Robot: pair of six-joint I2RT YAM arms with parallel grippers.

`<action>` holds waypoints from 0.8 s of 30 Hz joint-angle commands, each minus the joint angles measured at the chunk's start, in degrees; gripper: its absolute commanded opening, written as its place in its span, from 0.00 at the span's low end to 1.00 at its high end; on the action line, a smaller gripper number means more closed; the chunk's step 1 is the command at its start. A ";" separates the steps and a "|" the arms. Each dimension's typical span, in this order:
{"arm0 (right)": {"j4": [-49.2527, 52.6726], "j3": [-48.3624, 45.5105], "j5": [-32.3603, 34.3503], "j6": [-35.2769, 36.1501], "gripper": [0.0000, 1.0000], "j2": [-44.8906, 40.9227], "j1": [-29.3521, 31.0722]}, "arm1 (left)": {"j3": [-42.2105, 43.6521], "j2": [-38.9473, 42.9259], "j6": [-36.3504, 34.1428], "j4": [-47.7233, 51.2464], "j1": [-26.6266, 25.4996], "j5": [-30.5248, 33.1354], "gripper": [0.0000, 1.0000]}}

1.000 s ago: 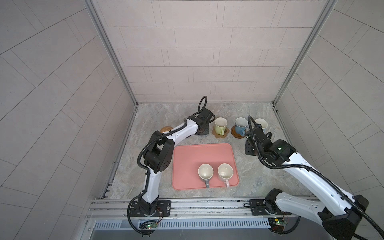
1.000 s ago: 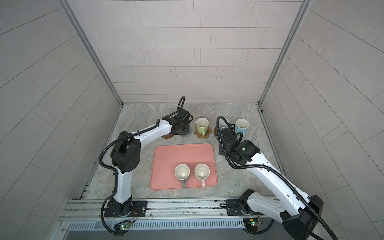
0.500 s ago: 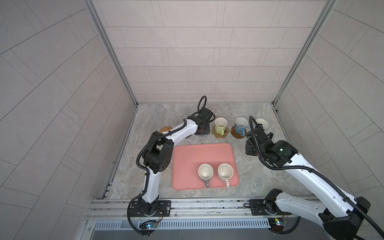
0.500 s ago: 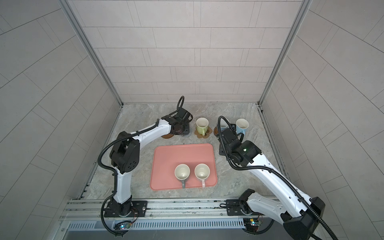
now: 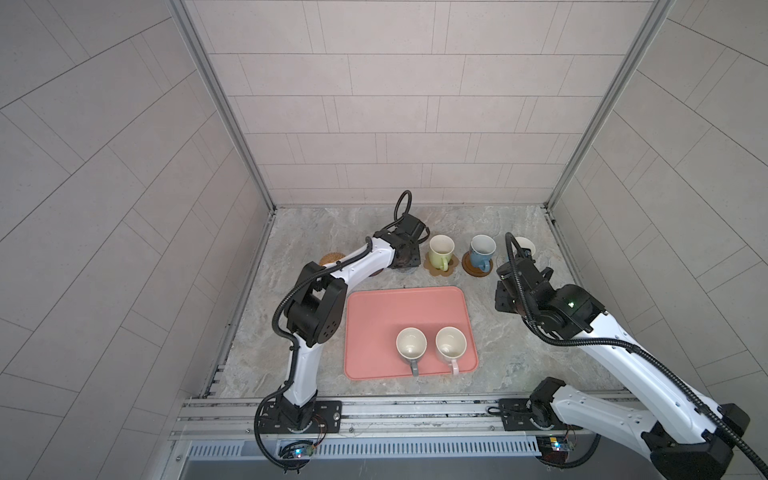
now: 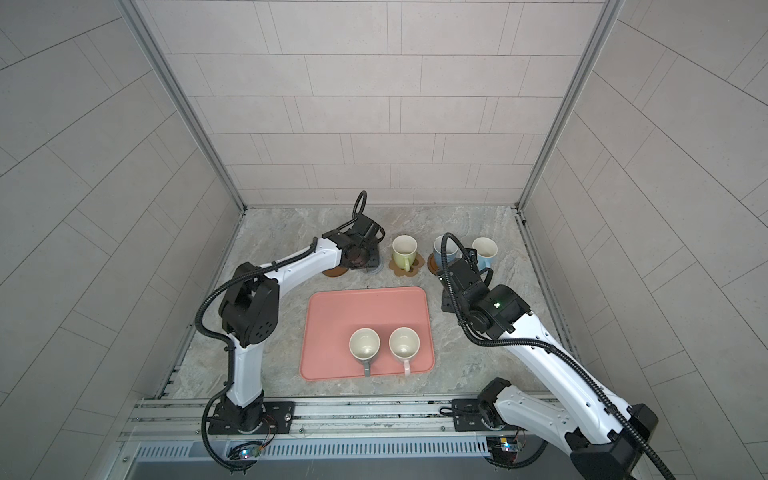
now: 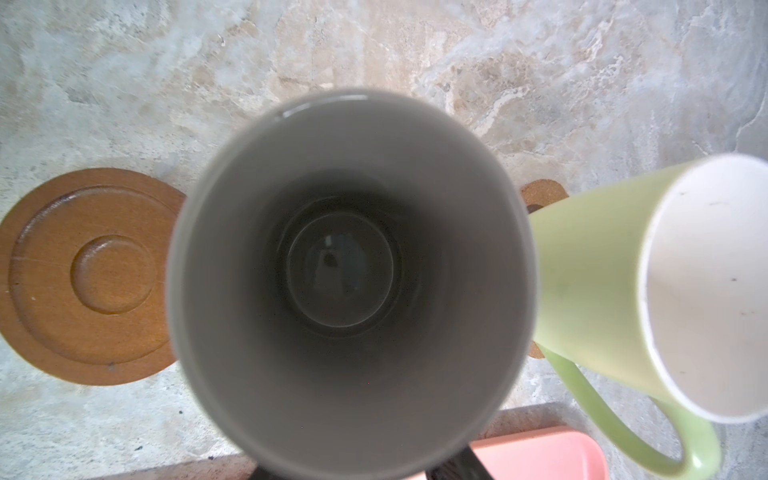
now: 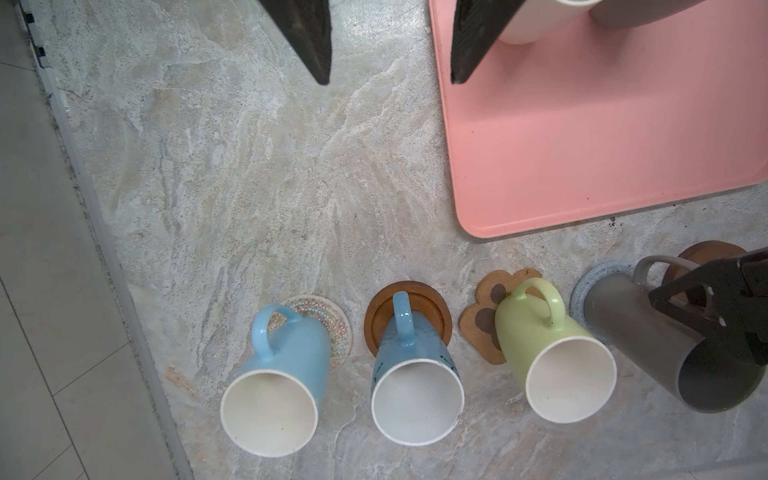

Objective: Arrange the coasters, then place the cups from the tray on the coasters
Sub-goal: 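Set the grey mug on the knit coaster and open left gripper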

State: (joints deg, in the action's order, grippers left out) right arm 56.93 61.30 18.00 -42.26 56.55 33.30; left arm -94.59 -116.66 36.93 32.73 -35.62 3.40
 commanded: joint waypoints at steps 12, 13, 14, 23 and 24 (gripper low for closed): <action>1.97 -0.91 2.17 -0.99 0.49 -1.12 -0.26 | 1.99 4.62 1.57 -1.89 1.43 -1.24 0.46; 2.01 -0.84 2.13 -0.99 0.49 -1.13 -0.26 | 2.04 4.94 1.50 -1.88 1.49 -1.29 0.46; 2.03 -0.83 2.13 -1.01 0.49 -1.10 -0.28 | 2.12 5.16 1.44 -1.84 1.51 -1.36 0.46; 2.66 -0.50 2.29 -1.33 0.49 -1.69 -0.34 | 3.34 8.14 1.31 -1.82 2.13 -1.99 0.49; 2.79 -0.41 2.29 -1.33 0.49 -1.69 -0.29 | 3.51 8.58 1.31 -1.83 2.13 -1.99 0.49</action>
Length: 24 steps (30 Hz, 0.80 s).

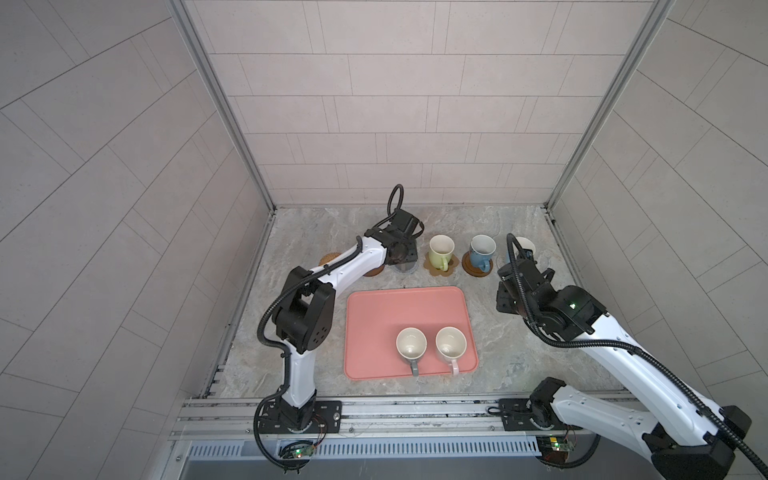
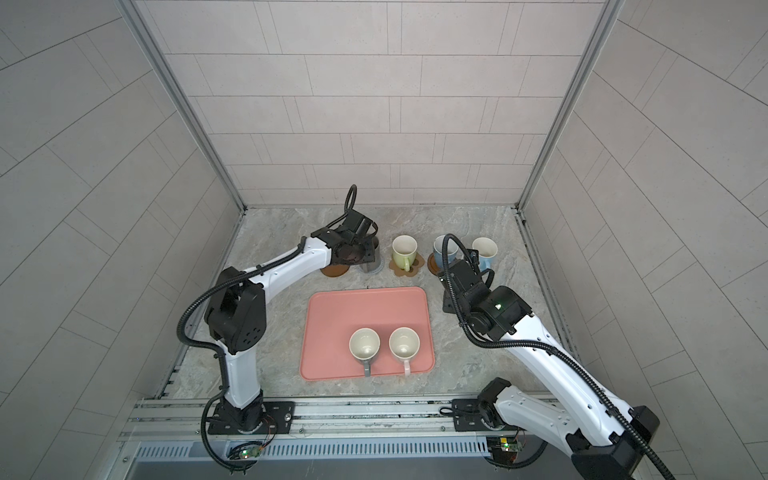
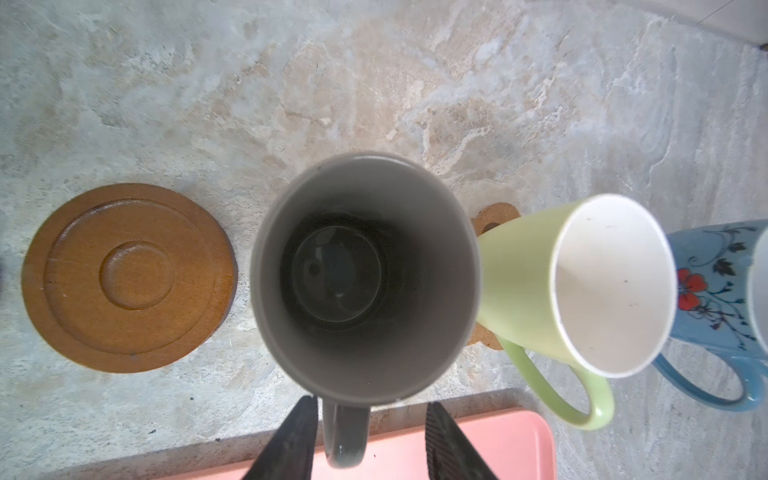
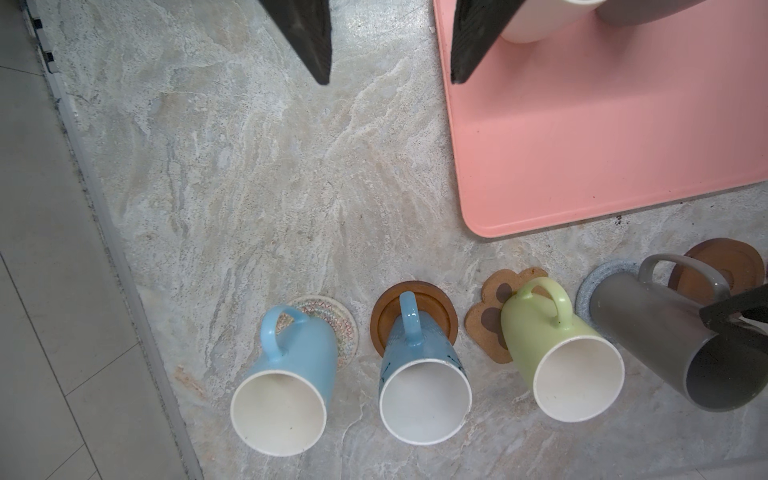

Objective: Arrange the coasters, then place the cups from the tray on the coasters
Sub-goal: 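Set the grey mug on the knit coaster and open left gripper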

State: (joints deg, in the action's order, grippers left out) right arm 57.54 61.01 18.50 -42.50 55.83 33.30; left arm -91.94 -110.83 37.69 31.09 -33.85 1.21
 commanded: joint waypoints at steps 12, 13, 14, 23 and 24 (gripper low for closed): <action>2.75 0.25 1.84 -1.62 0.49 -1.38 -0.33 | 4.46 4.49 2.86 -3.03 0.53 -3.44 0.49; 2.84 0.29 1.97 -1.59 0.49 -1.60 -0.32 | 4.64 4.48 3.07 -3.14 0.53 -3.58 0.49; 2.93 0.29 2.08 -1.60 0.49 -1.73 -0.34 | 4.85 4.49 3.25 -3.28 0.52 -3.59 0.49; 3.02 -0.81 2.33 -2.06 0.49 -2.75 -0.34 | 5.80 3.99 3.48 -4.26 0.53 -4.13 0.49; 3.07 -0.76 2.34 -2.06 0.49 -2.83 -0.25 | 5.90 3.90 3.52 -4.58 0.45 -4.40 0.49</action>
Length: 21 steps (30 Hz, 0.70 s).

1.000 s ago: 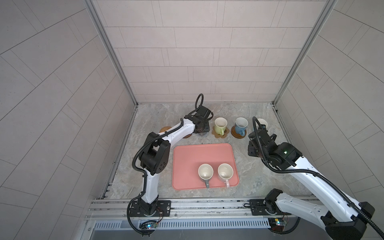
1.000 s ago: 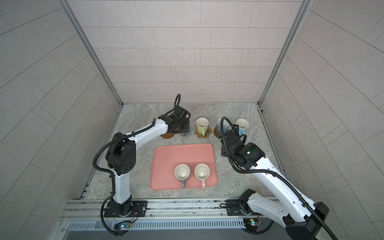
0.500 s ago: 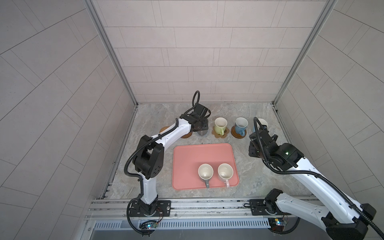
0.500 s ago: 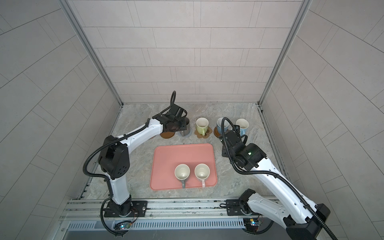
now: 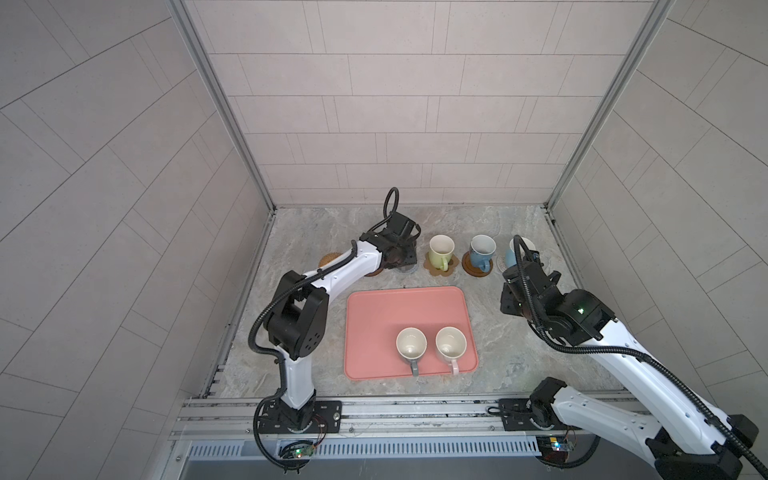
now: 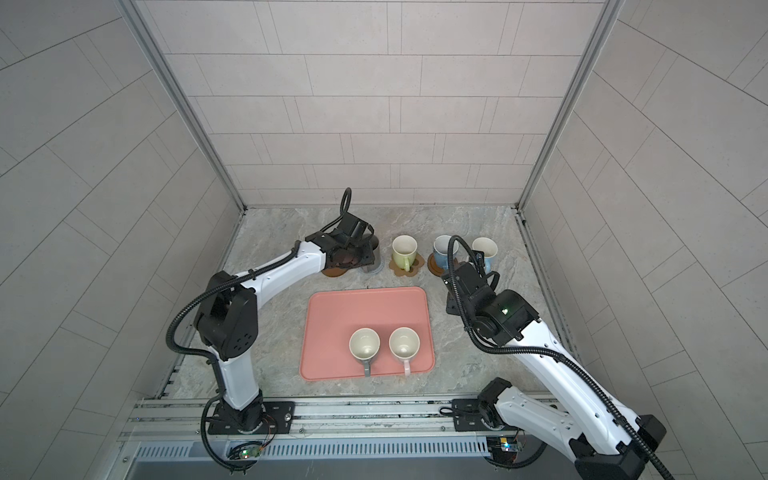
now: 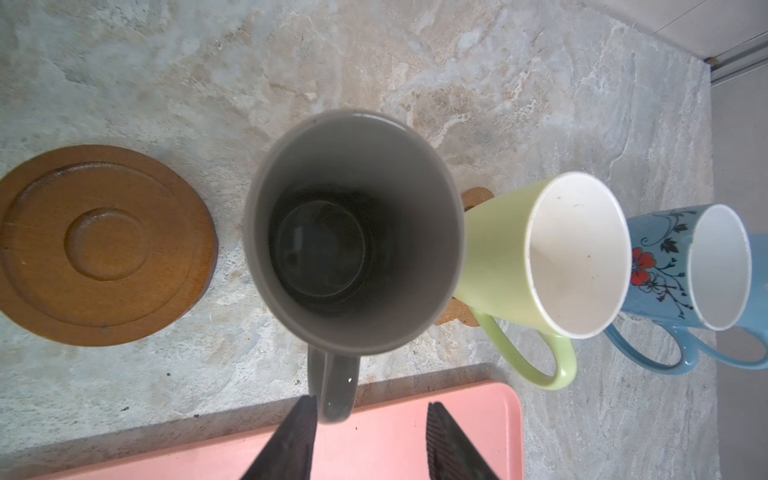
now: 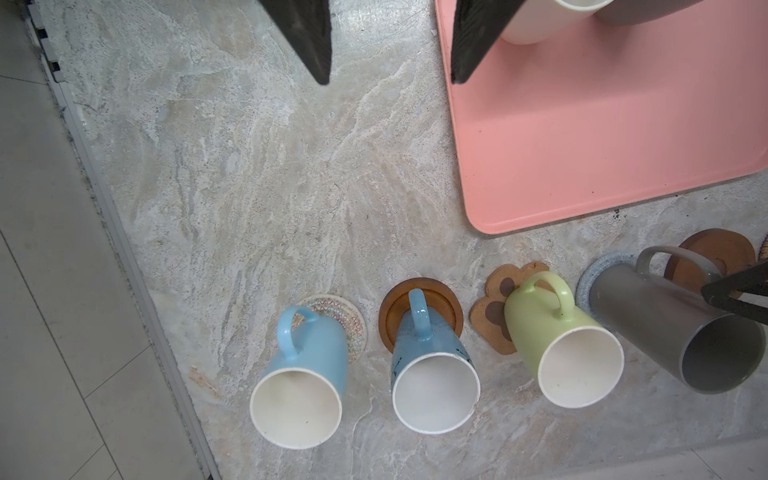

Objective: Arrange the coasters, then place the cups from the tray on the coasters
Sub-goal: 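Set the grey mug on the knit coaster and open left gripper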

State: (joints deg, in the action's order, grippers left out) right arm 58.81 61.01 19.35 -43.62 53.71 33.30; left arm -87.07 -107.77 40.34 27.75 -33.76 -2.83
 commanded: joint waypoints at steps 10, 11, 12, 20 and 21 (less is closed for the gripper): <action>1.75 -0.92 1.51 -0.96 0.49 -0.75 -0.29 | 1.10 0.36 2.56 -1.76 0.36 -0.61 0.49; 1.75 -1.02 1.48 -0.93 0.49 -0.87 -0.27 | 1.18 0.37 2.47 -1.73 0.36 -0.32 0.49; 1.79 -1.00 1.48 -0.89 0.49 -0.89 -0.34 | 1.20 0.50 2.37 -1.49 0.35 0.26 0.49; 1.44 -1.50 1.50 -0.95 0.49 -0.76 -0.32 | 1.55 0.33 1.50 0.20 0.36 2.57 0.49; 1.47 -1.44 1.46 -0.95 0.49 -0.74 -0.27 | 1.55 0.04 1.50 0.02 0.36 2.28 0.49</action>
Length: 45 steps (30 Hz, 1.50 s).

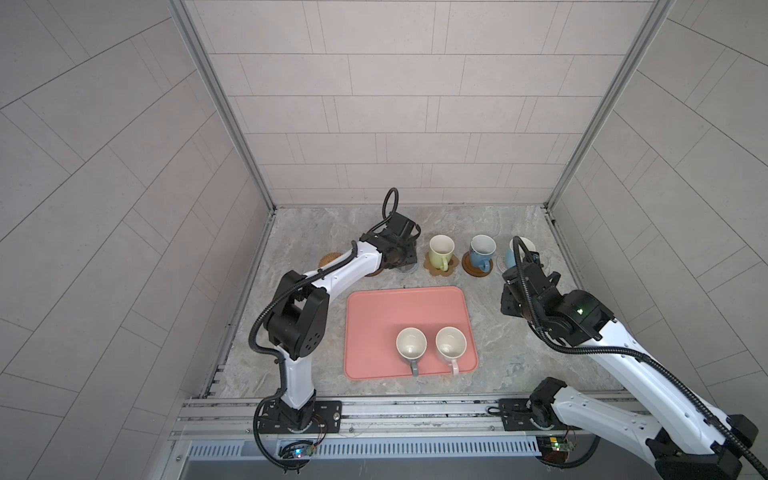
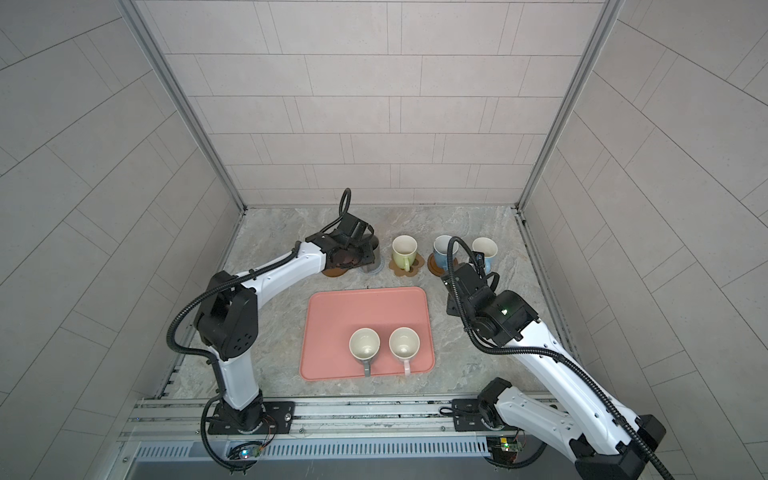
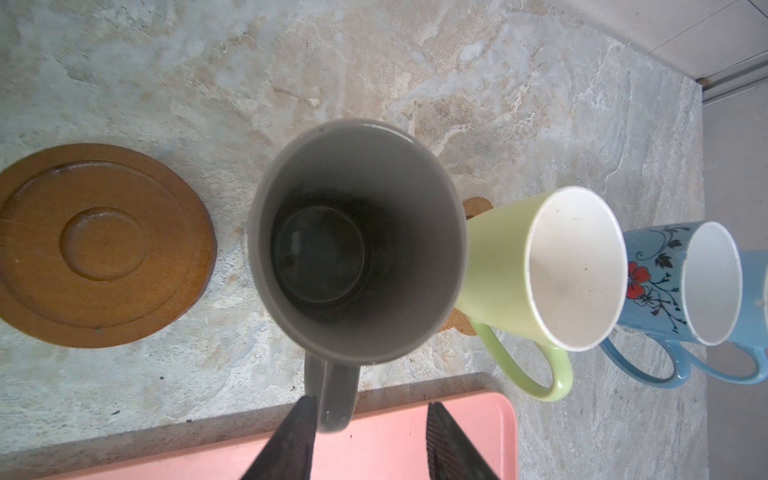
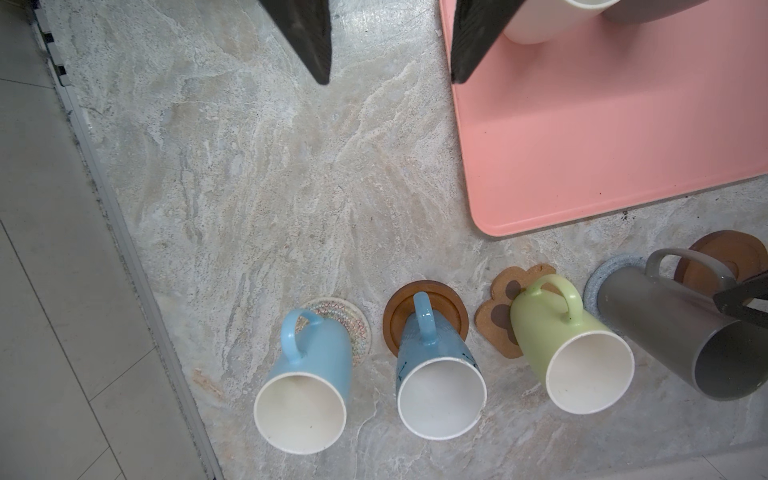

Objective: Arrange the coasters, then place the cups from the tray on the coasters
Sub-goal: 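Set the grey mug on the knit coaster and open left gripper, then raise left gripper and swing it over the cream mug on the tray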

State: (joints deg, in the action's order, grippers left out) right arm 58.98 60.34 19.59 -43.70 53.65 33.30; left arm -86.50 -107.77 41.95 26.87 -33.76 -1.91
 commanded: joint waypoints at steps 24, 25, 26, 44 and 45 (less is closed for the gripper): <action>1.19 -1.05 1.24 -0.78 0.49 -0.66 -0.32 | 0.23 -1.90 0.31 -0.59 0.10 -1.77 0.49; 1.17 -0.99 1.24 -0.86 0.49 -0.68 -0.34 | 0.28 -1.87 0.32 -0.64 0.09 -1.91 0.49; 1.23 -0.98 1.24 -0.85 0.49 -0.73 -0.30 | 0.34 -1.84 0.29 -0.68 0.05 -1.89 0.49; 1.24 -1.09 1.25 -1.12 0.49 -0.87 -0.29 | 0.03 -0.07 -0.16 -0.37 -0.11 -1.93 0.49; 1.27 -1.09 1.30 -1.10 0.49 -0.91 -0.34 | -0.04 0.41 -1.24 0.20 0.00 -1.67 0.50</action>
State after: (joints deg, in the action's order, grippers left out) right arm 58.98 59.86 19.59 -43.79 53.65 33.30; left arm -86.43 -109.21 41.95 26.44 -33.76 -3.88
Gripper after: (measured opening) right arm 0.492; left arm 0.495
